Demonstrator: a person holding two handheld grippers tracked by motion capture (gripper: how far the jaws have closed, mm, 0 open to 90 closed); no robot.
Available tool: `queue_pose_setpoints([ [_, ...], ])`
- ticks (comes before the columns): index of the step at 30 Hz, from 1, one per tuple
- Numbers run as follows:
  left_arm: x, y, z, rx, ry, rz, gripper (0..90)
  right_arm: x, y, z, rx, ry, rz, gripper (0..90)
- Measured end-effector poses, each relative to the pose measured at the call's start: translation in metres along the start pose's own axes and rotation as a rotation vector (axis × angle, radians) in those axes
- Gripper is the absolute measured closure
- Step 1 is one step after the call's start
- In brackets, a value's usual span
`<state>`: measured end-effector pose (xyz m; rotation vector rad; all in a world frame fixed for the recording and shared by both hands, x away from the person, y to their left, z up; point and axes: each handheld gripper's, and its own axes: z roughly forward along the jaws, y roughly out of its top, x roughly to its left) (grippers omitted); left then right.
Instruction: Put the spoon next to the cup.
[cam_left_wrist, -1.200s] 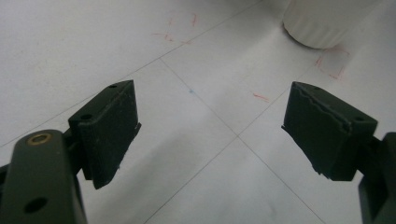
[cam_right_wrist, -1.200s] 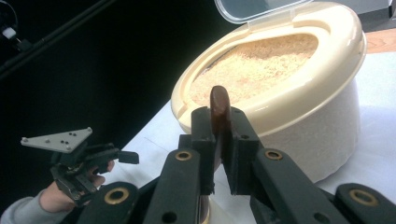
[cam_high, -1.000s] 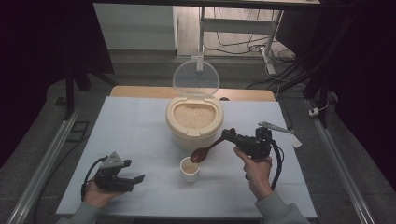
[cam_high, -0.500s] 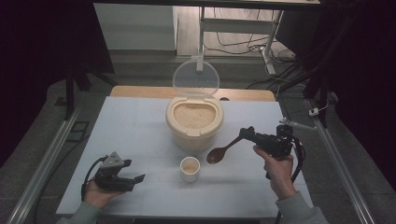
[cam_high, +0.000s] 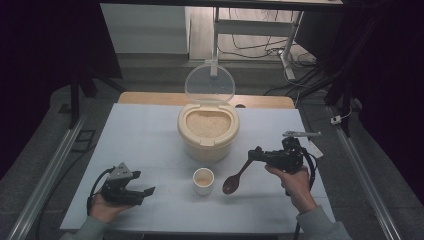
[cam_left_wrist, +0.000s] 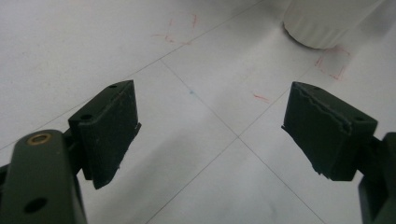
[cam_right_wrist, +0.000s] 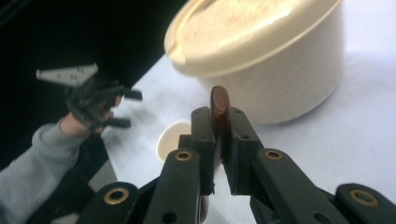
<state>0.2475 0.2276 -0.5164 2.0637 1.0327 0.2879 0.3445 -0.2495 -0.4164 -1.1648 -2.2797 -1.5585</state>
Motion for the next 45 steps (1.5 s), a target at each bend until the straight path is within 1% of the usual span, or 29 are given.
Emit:
queue_pose_setpoints([
  [7,0.000,0.000,0.000,0.002,-0.001,0.002,17.8,-0.007,-0.004,0.022,0.127,0.030,0.010,83.2],
  [10,0.000,0.000,0.000,0.002,-0.001,0.004,17.8,-0.009,-0.005,0.029,0.169,0.035,0.012,83.2],
  [13,0.000,0.000,0.000,0.003,-0.001,0.004,17.7,-0.011,-0.005,0.035,0.199,0.030,0.015,83.2],
  [17,0.000,0.000,0.001,0.004,-0.001,0.003,17.7,-0.013,-0.006,0.044,0.223,0.048,0.024,83.1],
  [20,0.000,0.000,0.001,0.006,-0.001,0.004,17.7,-0.015,-0.005,0.050,0.224,0.055,0.036,82.9],
  [22,0.000,0.000,0.001,0.007,-0.002,0.004,17.7,-0.018,-0.005,0.053,0.224,0.049,0.047,81.9],
  [25,0.000,0.000,0.001,0.007,-0.001,0.004,17.7,-0.025,-0.007,0.059,0.219,0.011,0.057,79.6],
  [27,0.000,0.000,0.001,0.007,-0.001,0.004,17.7,-0.029,-0.009,0.063,0.202,-0.002,0.065,78.4],
  [32,0.000,0.000,0.002,0.011,-0.002,0.007,17.7,-0.037,-0.018,0.071,0.156,-0.057,0.046,74.2],
  [35,0.000,0.000,0.002,0.012,-0.002,0.008,17.6,-0.042,-0.023,0.075,0.142,-0.088,0.029,71.2],
  [37,0.000,0.000,0.002,0.013,-0.001,0.009,17.6,-0.044,-0.027,0.077,0.137,-0.117,0.009,68.8],
  [42,0.000,0.000,0.002,0.015,-0.002,0.009,17.5,-0.050,-0.036,0.083,0.125,-0.167,-0.010,64.1],
  [45,-0.001,0.000,0.003,0.015,-0.003,0.009,17.5,-0.053,-0.042,0.088,0.136,-0.200,-0.035,60.1],
])
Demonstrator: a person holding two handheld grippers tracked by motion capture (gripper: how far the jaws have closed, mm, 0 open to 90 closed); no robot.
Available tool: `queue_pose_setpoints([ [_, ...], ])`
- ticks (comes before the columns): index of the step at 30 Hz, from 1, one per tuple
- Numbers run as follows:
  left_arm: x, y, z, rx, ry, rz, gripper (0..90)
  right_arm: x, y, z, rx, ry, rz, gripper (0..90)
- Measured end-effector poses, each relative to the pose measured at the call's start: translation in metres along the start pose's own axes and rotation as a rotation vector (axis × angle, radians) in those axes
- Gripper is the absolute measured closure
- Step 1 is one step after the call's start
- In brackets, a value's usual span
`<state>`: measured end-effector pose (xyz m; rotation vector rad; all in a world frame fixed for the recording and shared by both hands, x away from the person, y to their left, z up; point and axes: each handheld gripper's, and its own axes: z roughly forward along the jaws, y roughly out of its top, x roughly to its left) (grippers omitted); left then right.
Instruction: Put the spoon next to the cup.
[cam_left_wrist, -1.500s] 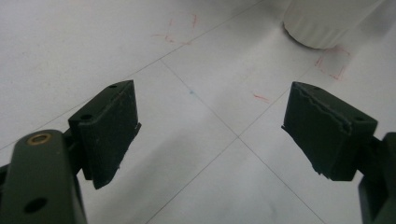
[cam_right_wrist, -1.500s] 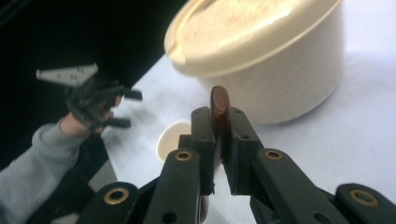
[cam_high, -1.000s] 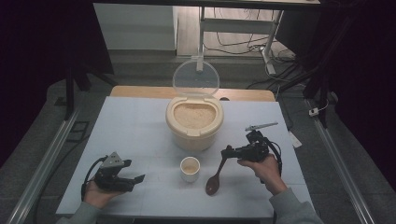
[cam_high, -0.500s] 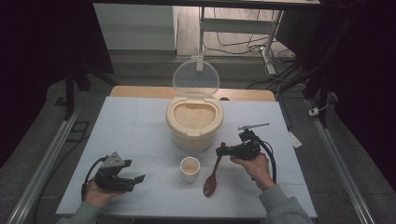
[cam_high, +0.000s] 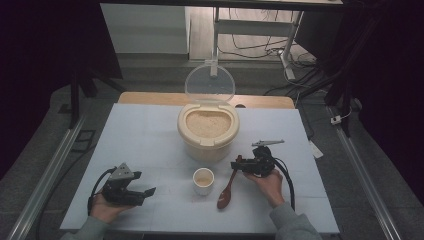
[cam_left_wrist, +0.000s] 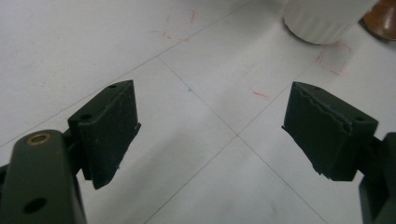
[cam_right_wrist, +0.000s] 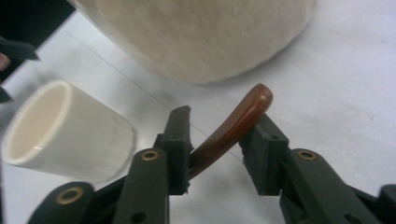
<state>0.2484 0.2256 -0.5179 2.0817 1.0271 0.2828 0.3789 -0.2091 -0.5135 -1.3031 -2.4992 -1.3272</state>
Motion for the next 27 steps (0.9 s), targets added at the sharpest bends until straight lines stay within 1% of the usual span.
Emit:
queue_pose_setpoints([
  [1,0.000,0.000,0.000,0.000,0.000,0.000,17.5,0.000,-0.001,0.002,0.003,-0.017,-0.010,59.3],
  [4,0.000,0.000,0.000,0.000,0.000,0.000,17.5,0.002,-0.003,0.005,0.005,-0.042,-0.029,57.1],
  [8,0.000,0.000,0.000,0.001,0.000,0.000,17.5,0.005,-0.005,0.008,0.014,-0.095,-0.082,53.1],
  [11,0.000,0.000,0.000,0.001,0.000,-0.001,17.5,0.006,-0.006,0.011,0.022,-0.115,-0.081,51.8],
  [12,0.000,0.000,0.000,0.002,0.000,0.000,17.5,0.007,-0.006,0.011,0.027,-0.132,-0.088,51.0],
  [16,0.000,0.000,0.000,0.002,-0.001,-0.001,17.5,0.009,-0.007,0.013,0.033,-0.159,-0.100,49.1],
  [18,0.000,0.000,0.000,0.002,-0.001,-0.001,17.4,0.009,-0.007,0.014,0.032,-0.168,-0.109,46.8],
  [19,0.000,0.000,0.000,0.002,-0.001,-0.001,17.4,0.009,-0.007,0.013,0.034,-0.183,-0.113,44.0],
  [20,0.000,0.000,0.000,0.002,-0.001,-0.001,17.4,0.009,-0.006,0.013,0.028,-0.193,-0.114,41.5],
  [21,0.000,0.000,0.000,0.001,-0.001,-0.001,17.4,0.009,-0.006,0.012,0.012,-0.198,-0.115,41.2],
  [22,0.000,0.000,0.000,0.000,0.000,-0.001,17.4,0.009,-0.006,0.009,-0.001,-0.215,-0.117,40.8],
  [24,0.000,0.000,-0.001,0.000,0.000,-0.002,17.4,0.008,-0.006,0.002,-0.047,-0.235,-0.117,40.6],
  [25,0.000,0.000,-0.001,-0.001,0.000,-0.002,17.4,0.007,-0.007,-0.002,-0.063,-0.235,-0.116,40.9],
  [27,0.001,0.000,-0.001,-0.003,0.000,-0.002,17.4,0.006,-0.009,-0.011,-0.090,-0.231,-0.131,42.1],
])
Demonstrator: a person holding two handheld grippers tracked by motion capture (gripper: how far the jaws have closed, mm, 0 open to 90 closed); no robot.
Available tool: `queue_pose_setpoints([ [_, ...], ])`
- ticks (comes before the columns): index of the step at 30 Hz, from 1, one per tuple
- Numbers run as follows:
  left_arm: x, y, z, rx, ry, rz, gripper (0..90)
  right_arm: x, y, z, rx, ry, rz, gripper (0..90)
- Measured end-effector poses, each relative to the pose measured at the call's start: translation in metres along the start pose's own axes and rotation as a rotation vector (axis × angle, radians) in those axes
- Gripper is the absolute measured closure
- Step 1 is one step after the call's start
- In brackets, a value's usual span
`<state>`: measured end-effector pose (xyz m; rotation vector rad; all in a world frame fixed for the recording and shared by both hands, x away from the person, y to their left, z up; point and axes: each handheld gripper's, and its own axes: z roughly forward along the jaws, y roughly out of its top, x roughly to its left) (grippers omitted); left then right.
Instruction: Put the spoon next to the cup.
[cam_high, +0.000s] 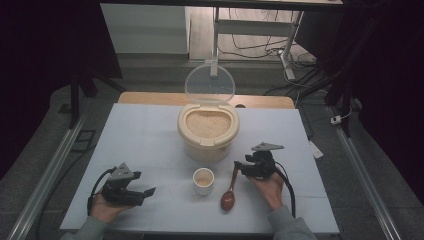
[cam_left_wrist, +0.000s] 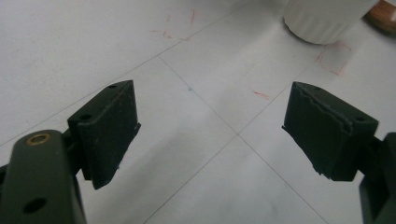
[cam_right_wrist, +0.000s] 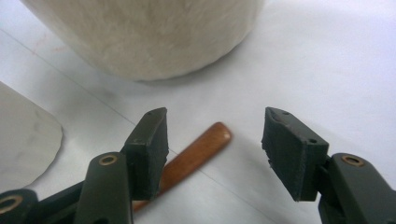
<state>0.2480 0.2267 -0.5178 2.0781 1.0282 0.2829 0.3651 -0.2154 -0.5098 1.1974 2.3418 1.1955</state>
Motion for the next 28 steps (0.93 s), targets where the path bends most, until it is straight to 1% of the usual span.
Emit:
queue_pose_setpoints([
  [3,0.000,0.000,0.000,-0.001,0.001,-0.001,17.4,-0.002,-0.004,-0.015,-0.020,0.009,-0.028,42.5],
  [7,0.000,0.000,-0.001,-0.004,0.002,-0.003,17.4,-0.003,-0.014,-0.036,-0.055,0.063,-0.079,42.5],
  [10,0.000,0.000,0.000,-0.004,0.003,-0.003,17.4,-0.004,-0.024,-0.051,-0.073,0.083,-0.106,43.4],
  [15,0.000,0.000,-0.001,-0.009,0.006,-0.003,17.4,-0.011,-0.038,-0.072,-0.076,0.102,-0.138,43.4],
  [21,0.000,0.000,-0.001,-0.014,0.009,-0.004,17.4,-0.015,-0.048,-0.087,-0.087,0.137,-0.168,43.4],
  [24,0.000,0.000,-0.001,-0.016,0.008,-0.006,17.4,-0.014,-0.051,-0.091,-0.089,0.149,-0.184,43.5],
  [26,0.000,0.000,-0.002,-0.015,0.008,-0.004,17.4,-0.014,-0.052,-0.093,-0.088,0.144,-0.190,43.5],
  [28,0.000,0.000,-0.002,-0.015,0.009,-0.002,17.4,-0.014,-0.052,-0.093,-0.094,0.155,-0.194,43.5],
])
